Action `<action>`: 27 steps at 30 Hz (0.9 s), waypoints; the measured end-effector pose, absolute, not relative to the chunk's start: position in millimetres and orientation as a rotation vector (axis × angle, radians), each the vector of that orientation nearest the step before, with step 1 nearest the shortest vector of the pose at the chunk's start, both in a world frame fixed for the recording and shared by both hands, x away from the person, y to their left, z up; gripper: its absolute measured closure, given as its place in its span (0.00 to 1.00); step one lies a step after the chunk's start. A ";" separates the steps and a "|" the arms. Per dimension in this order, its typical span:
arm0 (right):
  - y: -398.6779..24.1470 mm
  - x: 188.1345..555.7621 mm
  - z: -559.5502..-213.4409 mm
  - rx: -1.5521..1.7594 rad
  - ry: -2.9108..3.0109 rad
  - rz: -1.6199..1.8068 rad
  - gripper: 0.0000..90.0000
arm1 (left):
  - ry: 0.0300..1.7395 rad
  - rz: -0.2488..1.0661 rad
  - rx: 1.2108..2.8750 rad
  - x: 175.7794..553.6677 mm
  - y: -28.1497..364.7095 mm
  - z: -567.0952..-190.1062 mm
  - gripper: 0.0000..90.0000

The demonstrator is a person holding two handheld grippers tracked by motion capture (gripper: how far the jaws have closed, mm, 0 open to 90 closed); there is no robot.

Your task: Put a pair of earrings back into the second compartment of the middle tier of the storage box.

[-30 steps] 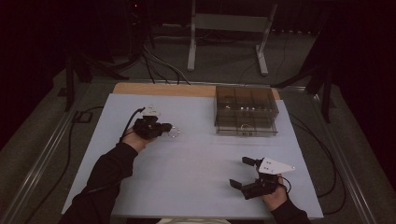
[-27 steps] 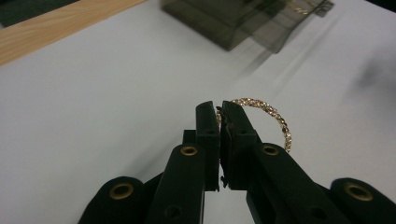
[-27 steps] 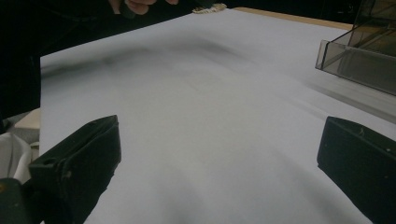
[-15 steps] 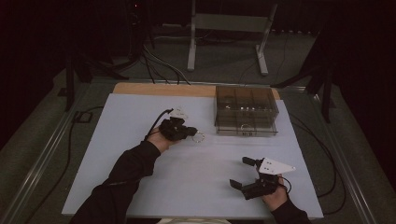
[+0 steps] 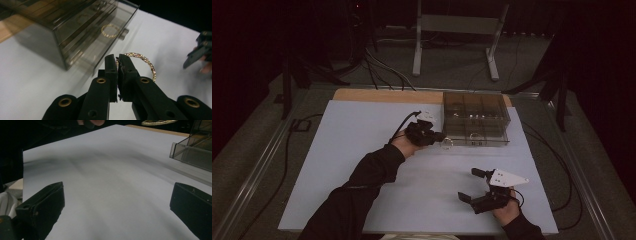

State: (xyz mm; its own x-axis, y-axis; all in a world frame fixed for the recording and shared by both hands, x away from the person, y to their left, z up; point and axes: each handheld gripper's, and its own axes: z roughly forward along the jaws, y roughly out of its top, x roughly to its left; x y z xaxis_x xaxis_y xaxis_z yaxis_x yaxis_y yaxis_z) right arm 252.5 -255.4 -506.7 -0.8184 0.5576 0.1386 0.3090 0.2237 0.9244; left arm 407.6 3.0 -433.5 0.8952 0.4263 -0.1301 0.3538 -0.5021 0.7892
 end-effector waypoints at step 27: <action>-255.6 252.0 -506.4 0.822 2.281 1.644 0.00 | 0.646 0.141 2.151 432.3 -99.4 -443.1 0.98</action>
State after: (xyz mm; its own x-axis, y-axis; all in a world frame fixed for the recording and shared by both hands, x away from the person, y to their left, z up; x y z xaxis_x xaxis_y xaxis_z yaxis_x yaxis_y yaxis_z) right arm 252.0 -255.6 -506.4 -0.8219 0.5503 0.1472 0.3137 0.2215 0.9233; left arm 432.3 -99.4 -443.1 0.8593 0.4956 -0.1262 0.3984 -0.4938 0.7729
